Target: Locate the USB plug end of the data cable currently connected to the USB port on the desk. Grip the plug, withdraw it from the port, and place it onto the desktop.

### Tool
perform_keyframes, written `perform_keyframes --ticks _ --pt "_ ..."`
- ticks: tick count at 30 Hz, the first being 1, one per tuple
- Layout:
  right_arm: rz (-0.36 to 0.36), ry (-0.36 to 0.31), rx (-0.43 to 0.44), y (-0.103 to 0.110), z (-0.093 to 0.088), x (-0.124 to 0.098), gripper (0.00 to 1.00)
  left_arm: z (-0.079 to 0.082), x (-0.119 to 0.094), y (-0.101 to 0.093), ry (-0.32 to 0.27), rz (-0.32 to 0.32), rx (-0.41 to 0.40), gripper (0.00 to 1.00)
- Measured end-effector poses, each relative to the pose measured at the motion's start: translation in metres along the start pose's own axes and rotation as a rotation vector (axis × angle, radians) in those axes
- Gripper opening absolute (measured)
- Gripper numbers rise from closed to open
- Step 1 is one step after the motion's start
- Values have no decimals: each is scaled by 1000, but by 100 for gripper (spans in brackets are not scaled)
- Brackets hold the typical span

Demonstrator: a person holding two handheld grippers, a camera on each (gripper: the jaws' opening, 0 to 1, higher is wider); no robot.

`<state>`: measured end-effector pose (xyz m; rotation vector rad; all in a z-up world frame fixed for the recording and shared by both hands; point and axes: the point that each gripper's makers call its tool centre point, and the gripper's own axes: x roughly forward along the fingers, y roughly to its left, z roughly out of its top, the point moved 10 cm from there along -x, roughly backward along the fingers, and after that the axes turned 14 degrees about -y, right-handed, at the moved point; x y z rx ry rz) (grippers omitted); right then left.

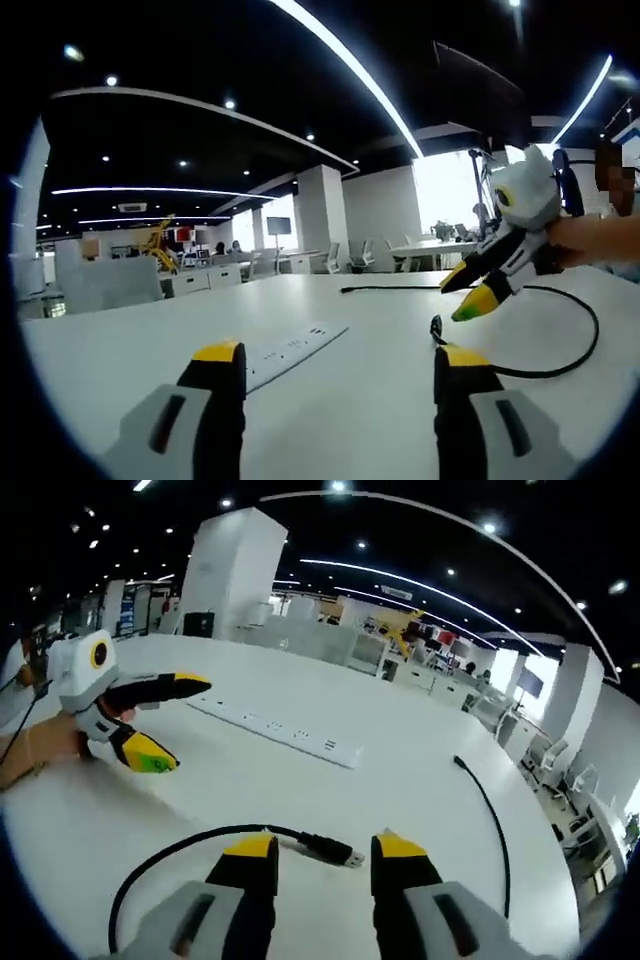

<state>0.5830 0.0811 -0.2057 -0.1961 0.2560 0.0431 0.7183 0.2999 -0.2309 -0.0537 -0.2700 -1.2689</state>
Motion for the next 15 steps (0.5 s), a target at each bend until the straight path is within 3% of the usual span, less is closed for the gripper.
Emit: perform_keyframes --ticks 8,11,15 --pt "-49 -201 215 -4 4 -1 37 4 5 9 -41 64 -38 73" --pt "-70 -231 235 -8 5 1 39 4 6 13 -42 86 -38 73" --pt "-93 -263 264 -9 5 3 48 3 6 18 -38 118 -41 73"
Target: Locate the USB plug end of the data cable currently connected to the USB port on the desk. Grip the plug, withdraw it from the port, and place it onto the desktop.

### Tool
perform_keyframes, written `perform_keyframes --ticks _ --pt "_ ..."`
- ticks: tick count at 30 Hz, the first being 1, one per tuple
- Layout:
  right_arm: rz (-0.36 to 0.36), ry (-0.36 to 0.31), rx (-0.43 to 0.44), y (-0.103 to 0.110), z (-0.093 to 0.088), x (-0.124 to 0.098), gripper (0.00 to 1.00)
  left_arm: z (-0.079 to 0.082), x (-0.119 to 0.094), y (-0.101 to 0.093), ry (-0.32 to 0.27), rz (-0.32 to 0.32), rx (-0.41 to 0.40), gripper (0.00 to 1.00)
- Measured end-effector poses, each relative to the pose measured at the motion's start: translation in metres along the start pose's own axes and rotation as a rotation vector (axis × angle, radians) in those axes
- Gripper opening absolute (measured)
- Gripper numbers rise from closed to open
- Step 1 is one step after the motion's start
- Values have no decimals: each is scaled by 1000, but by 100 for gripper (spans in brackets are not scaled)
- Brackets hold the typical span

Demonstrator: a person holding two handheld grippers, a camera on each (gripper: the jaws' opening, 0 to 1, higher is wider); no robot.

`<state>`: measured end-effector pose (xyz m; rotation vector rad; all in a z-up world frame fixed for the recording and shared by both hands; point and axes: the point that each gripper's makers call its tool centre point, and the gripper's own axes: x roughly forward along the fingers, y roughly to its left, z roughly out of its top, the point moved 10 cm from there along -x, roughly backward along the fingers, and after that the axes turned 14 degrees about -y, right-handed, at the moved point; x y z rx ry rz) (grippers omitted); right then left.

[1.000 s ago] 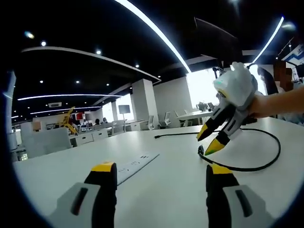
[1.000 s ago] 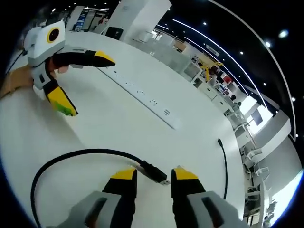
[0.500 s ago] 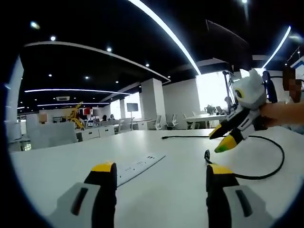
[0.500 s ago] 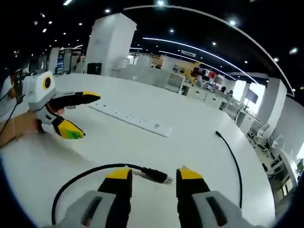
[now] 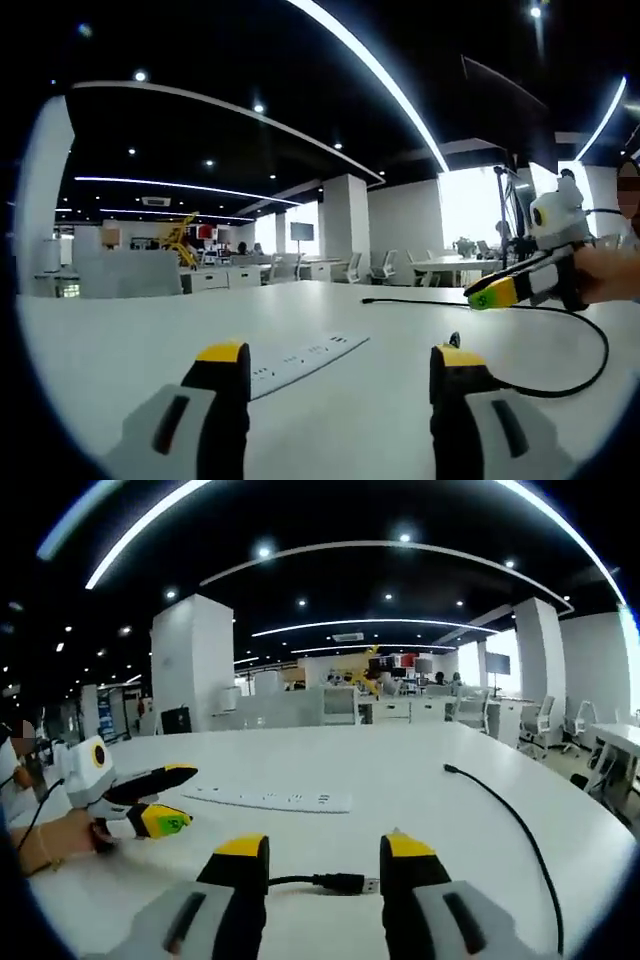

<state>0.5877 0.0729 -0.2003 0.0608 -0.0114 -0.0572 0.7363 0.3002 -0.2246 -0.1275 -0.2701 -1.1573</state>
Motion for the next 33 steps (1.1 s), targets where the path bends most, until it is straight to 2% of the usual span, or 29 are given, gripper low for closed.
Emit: perform_keyframes --ticks 5,9,15,16,17,21,27,29,31,33 --pt "-26 -35 22 0 -1 -3 48 -1 -1 7 17 66 34 73" --pt "-50 -83 54 0 1 -9 49 0 -3 8 18 94 55 73" --pt "-84 -123 39 1 4 -17 48 2 -3 10 6 123 50 73" --pt "-94 -139 30 1 5 -19 48 3 -3 10 2 128 50 73" --pt "-110 -176 20 1 9 -32 48 2 -4 8 0 146 49 73" --pt "-151 -244 43 -2 14 -52 49 3 -5 1 17 144 79 73" --pt "-183 -260 62 -3 10 -64 52 10 -8 -6 -2 148 73 72" --pt "-190 -279 89 -2 10 -68 53 12 -16 -11 0 161 71 72" --pt "-181 -315 77 0 11 -69 53 13 -20 -14 16 153 78 72" --pt "-186 -296 47 1 10 -66 53 17 -25 -15 22 157 91 72"
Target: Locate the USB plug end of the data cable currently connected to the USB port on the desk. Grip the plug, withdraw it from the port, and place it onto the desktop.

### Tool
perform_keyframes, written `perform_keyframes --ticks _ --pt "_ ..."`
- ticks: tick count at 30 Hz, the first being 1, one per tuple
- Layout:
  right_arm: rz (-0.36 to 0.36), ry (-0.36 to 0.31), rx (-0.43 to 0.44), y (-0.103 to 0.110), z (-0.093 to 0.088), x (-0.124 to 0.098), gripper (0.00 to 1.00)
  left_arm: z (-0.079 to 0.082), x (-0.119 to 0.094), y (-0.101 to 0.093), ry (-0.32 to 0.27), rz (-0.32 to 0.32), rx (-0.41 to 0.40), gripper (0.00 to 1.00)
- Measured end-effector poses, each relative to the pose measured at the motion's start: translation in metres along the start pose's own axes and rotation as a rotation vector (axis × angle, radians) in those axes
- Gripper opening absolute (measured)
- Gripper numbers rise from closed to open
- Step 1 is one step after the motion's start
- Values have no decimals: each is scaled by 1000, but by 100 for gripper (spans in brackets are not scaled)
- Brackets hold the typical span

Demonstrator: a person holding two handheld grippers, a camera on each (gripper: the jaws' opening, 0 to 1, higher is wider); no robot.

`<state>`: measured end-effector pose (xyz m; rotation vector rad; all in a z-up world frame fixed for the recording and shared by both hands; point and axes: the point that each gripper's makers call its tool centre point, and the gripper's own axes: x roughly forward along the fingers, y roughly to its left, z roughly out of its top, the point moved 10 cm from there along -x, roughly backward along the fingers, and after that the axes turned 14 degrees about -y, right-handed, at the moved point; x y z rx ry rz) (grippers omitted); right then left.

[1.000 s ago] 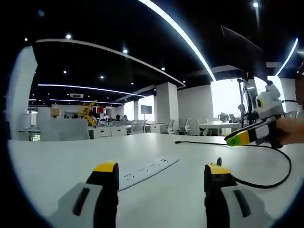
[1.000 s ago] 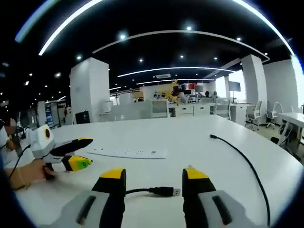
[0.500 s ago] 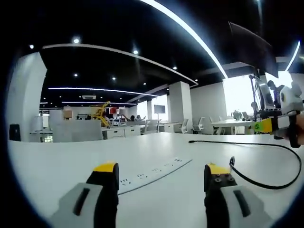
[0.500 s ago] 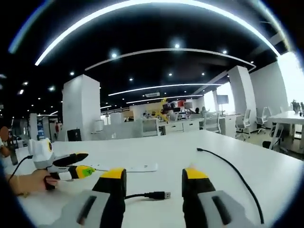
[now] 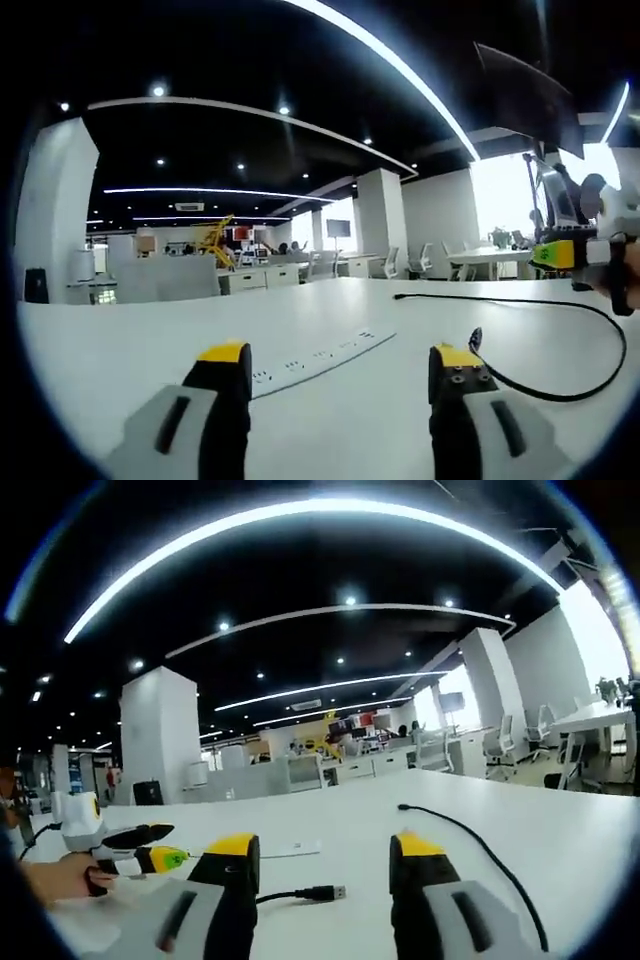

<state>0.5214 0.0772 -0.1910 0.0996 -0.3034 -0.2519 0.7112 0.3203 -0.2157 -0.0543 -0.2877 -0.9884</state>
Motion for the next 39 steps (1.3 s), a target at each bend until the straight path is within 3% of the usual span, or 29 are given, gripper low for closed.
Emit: perform_keyframes --ticks 2,5,9,15,19,25,28,39 --pt "0 22 -31 3 -1 1 54 5 -6 4 -6 29 1 72" --pt "-11 29 21 9 -4 -1 54 16 -24 8 -5 88 3 72" --pt "18 39 18 21 -7 -3 54 25 -38 13 -7 106 39 73" --pt "41 33 38 40 0 -11 53 43 -72 14 45 176 59 72" --pt "78 24 0 58 3 -22 53 65 -98 9 8 206 79 73" --pt "96 -9 36 77 13 -46 55 90 -132 1 -39 253 138 75" --pt "105 -32 21 82 22 -58 55 97 -149 -3 -50 280 181 75" --pt "94 -77 8 89 37 -102 58 116 -215 -9 -93 367 187 77"
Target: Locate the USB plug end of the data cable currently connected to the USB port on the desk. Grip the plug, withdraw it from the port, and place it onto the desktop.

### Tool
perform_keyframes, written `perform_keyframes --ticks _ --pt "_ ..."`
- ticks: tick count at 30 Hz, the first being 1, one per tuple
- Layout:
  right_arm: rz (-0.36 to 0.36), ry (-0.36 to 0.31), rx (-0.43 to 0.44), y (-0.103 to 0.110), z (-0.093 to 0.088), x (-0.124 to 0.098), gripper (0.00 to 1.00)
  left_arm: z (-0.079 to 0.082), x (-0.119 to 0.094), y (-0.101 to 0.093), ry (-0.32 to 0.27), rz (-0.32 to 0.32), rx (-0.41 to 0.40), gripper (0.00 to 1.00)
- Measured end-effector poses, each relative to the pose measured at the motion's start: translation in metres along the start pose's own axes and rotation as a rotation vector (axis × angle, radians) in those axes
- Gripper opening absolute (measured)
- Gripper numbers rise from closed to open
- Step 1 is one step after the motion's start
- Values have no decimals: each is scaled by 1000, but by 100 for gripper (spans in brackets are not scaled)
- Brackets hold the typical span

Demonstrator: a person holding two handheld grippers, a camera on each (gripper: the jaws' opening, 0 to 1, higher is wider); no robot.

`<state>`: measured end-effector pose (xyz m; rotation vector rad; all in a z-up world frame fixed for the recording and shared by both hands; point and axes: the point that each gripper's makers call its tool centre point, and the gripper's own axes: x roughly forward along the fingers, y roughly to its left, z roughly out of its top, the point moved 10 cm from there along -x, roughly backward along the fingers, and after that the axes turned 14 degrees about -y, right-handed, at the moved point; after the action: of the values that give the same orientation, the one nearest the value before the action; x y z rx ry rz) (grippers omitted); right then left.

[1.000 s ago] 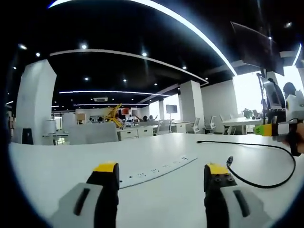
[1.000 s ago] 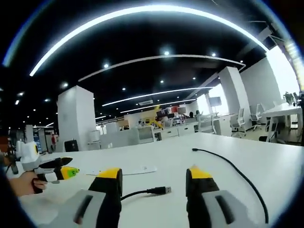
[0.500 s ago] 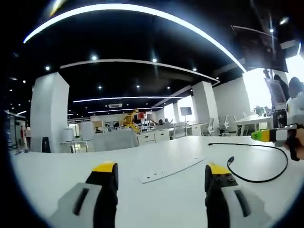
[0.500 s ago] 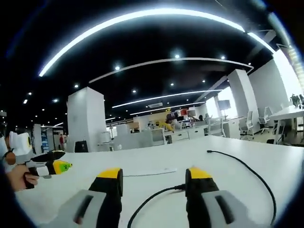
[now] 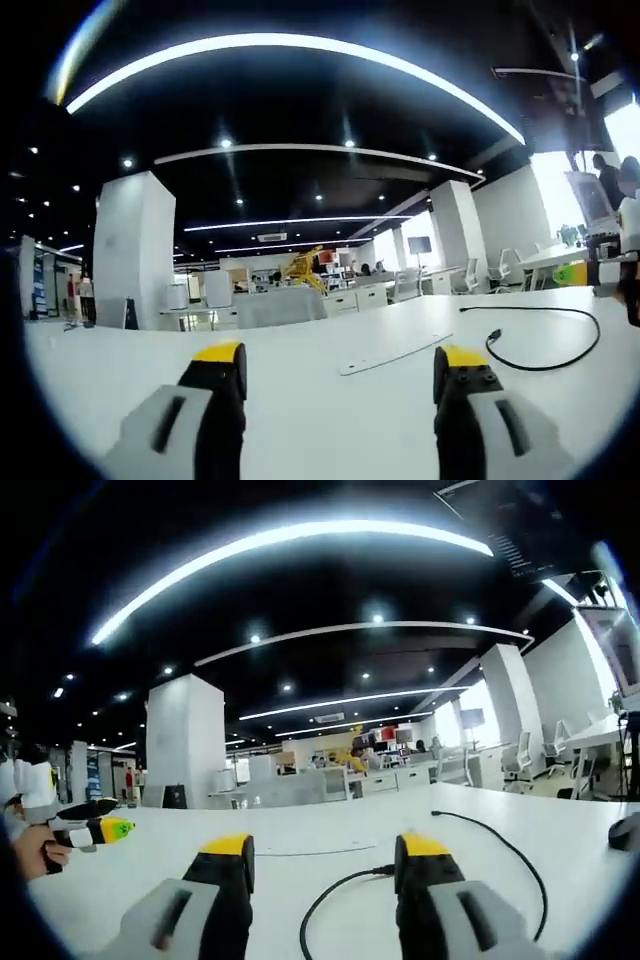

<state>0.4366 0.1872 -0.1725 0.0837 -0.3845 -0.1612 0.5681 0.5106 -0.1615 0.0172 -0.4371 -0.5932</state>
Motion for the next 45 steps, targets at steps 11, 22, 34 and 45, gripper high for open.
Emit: perform_keyframes --ticks 11,22,34,45 --pt "-21 -42 -36 8 1 -43 59 16 -67 14 48 68 49 76" --pt "-9 -47 -90 9 -13 -66 60 32 -95 14 -40 105 117 76" --pt "14 -37 -96 10 -19 -67 60 26 -103 19 -48 117 111 76" --pt "-71 -31 -116 -1 -18 -74 60 24 -105 14 -51 72 75 76"
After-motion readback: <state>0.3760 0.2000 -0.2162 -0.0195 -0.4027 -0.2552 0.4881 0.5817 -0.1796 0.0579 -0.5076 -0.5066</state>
